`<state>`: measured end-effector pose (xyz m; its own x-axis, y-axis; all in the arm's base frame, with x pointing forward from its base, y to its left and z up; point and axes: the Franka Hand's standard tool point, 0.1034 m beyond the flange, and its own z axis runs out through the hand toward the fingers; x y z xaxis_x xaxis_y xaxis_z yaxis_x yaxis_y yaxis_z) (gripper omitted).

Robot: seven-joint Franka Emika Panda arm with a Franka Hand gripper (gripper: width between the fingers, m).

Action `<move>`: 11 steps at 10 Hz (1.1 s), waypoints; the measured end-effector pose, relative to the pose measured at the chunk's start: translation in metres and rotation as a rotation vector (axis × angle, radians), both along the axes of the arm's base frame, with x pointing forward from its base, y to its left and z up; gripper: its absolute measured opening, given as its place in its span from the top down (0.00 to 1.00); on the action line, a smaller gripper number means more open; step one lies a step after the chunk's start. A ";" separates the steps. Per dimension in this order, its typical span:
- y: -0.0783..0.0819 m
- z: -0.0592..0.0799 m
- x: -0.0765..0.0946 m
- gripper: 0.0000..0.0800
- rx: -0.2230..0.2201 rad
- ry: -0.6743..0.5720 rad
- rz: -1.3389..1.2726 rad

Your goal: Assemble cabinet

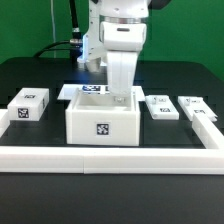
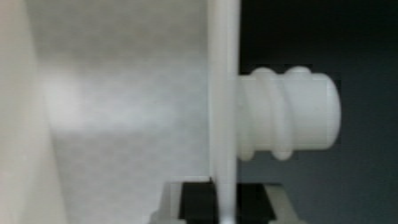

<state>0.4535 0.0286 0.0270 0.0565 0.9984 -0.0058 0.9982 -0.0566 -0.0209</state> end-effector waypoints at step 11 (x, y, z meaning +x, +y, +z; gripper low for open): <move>0.034 0.000 0.022 0.96 0.016 -0.026 0.000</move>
Offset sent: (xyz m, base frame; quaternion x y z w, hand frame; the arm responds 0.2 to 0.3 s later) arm 0.0000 0.0000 0.0000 0.0000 0.0000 0.0000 1.0000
